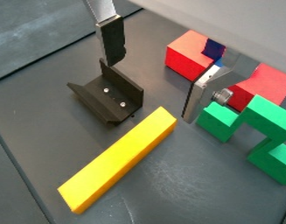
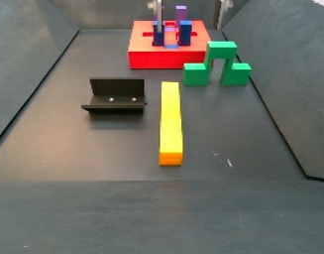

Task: Pick up the yellow object. Move up. Move to above the board. Insert the yellow object.
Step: Pick up the yellow object.

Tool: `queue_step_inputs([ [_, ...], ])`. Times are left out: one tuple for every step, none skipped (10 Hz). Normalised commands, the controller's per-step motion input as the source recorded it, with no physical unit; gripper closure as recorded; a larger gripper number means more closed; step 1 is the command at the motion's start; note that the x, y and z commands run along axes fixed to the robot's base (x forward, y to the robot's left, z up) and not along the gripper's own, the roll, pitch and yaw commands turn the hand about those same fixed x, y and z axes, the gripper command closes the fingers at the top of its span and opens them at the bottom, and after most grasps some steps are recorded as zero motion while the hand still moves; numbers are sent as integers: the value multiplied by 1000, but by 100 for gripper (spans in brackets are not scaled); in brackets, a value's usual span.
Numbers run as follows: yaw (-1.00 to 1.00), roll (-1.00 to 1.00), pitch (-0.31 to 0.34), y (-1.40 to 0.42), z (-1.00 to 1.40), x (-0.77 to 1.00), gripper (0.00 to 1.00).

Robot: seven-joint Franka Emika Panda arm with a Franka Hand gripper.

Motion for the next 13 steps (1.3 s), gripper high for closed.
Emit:
queue_step_inputs([
  [0, 70, 0, 0, -514, 680, 0],
  [3, 26, 0, 46, -609, 969, 0],
  [11, 93, 0, 34, -606, 809, 0],
  [57, 180, 66, 100, -666, 506, 0],
  [0, 219, 80, 151, -743, 306, 0],
  [-146, 161, 67, 257, -837, 0, 0],
  [-294, 69, 74, 309, -811, -54, 0],
  [-340, 0, 61, 283, -723, -71, 0],
  [-323, -6, 26, 266, -726, -23, 0],
  [-266, -10, 33, 271, -683, -26, 0],
  [-237, 0, 29, 294, -689, -37, 0],
  [-197, 0, 33, 266, -657, -17, 0],
  [-160, 0, 30, 217, -589, -14, 0],
])
